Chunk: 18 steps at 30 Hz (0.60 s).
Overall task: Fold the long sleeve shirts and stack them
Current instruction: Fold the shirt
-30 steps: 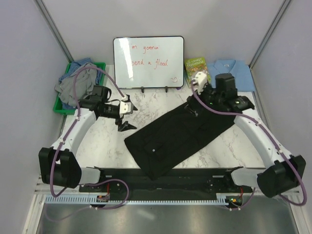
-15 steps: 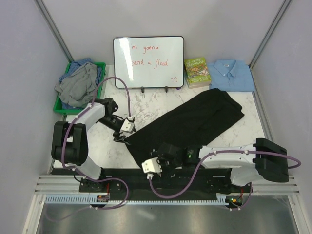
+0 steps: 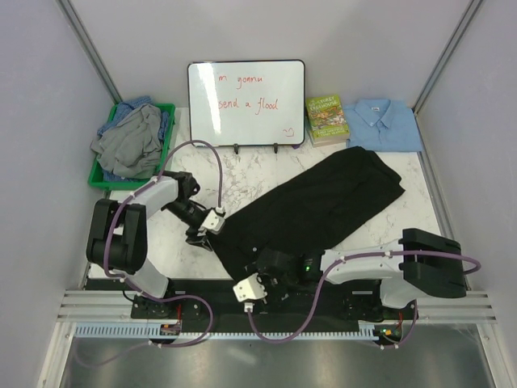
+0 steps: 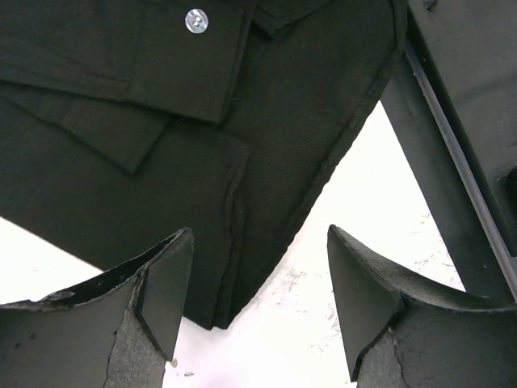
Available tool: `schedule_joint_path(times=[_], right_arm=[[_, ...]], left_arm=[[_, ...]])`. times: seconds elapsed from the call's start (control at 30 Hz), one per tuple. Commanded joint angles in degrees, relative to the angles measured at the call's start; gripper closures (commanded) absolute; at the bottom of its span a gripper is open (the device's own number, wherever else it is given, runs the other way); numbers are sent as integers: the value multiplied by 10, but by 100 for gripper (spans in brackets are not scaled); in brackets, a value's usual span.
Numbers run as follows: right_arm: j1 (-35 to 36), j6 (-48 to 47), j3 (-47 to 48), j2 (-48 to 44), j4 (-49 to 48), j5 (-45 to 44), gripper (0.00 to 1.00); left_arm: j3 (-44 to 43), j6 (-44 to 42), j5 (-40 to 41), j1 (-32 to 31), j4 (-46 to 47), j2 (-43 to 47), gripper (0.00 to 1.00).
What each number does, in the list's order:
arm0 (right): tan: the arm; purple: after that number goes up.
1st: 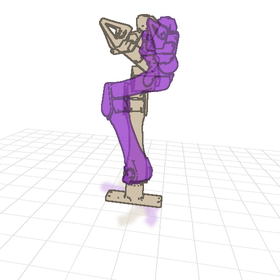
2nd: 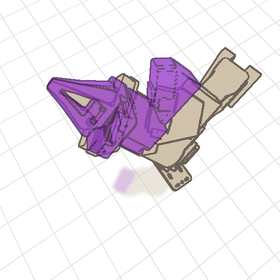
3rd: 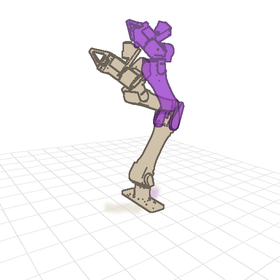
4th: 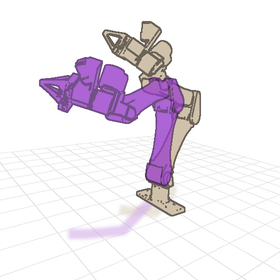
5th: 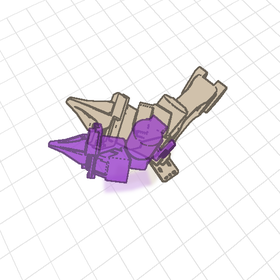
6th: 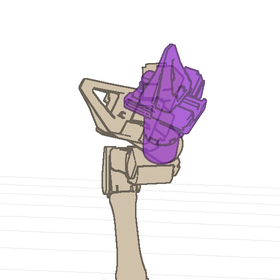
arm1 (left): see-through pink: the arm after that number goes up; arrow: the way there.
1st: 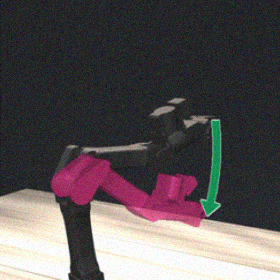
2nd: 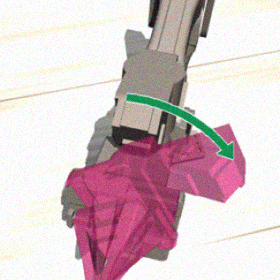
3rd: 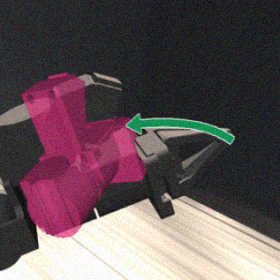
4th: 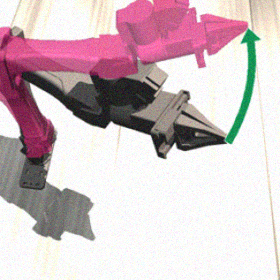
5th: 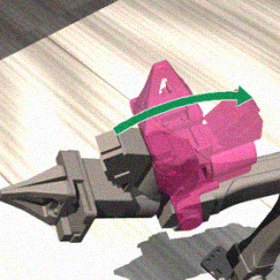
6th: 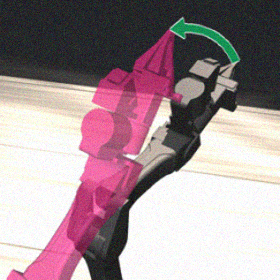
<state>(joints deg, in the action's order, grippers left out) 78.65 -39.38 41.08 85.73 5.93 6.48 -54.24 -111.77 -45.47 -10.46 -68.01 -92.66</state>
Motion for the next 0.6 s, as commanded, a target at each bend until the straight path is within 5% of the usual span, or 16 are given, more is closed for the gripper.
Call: schedule_joint_path(times=[0.0, 0.4, 0.57], right_arm=[[4, -53, -18, -65, 55, 46, 15], [6, -25, -13, 25, -15, -34, 26], [11, -16, -20, 36, -23, -58, 48]], left_arm=[[-3, -195, 2, -4, 6, -9, 25], [2, -207, 12, -17, 57, -34, 26], [23, -205, 42, -32, 99, -36, 25]])
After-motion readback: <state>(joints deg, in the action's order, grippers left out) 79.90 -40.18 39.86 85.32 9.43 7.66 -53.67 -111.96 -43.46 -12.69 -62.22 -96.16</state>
